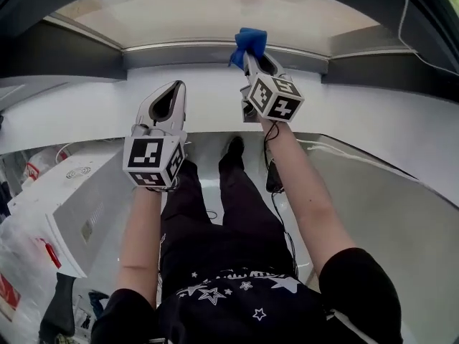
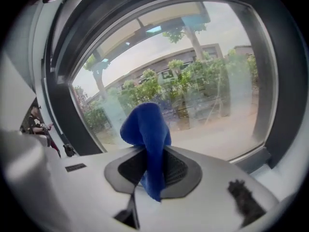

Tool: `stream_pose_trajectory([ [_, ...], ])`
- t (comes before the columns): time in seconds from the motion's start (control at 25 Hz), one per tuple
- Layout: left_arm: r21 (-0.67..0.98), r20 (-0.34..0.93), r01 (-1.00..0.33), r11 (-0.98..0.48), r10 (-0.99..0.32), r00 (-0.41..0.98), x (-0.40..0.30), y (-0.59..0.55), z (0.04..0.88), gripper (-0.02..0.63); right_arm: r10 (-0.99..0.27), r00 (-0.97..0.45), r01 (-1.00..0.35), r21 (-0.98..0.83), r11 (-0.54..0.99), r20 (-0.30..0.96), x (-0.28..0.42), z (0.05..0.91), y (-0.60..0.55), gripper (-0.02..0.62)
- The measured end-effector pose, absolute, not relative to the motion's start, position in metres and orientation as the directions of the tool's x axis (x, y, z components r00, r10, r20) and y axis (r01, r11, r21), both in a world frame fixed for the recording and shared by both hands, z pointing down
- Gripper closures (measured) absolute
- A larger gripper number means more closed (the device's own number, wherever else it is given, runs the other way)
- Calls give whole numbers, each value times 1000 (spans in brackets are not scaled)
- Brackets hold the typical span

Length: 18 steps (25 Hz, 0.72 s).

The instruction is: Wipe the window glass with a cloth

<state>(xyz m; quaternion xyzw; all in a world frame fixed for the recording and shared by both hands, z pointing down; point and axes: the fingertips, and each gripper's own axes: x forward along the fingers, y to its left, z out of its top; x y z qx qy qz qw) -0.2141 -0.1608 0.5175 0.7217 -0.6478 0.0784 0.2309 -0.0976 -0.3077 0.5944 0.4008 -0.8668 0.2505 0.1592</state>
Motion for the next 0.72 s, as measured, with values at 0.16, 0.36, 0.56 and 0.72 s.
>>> stream_pose_trajectory([
  [0.16, 243, 424, -969, 45, -903, 65, -266, -133, 527, 598, -510, -706, -686, -293, 666, 492, -183, 602, -275, 522],
  [0.36, 226, 422, -967, 115, -907, -9, -325, -110, 528, 598, -390, -781, -564, -283, 776, 487, -286, 611, -232, 522],
  [0.56, 232, 430, -954, 191, -900, -76, -382, -91, 537, 598, -320, -808, -493, -271, 827, 494, -370, 633, -204, 522],
  [0.72, 225, 444, -956, 191, -893, -74, -409, -89, 551, 598, -301, -802, -477, -249, 843, 516, -416, 656, -195, 522],
])
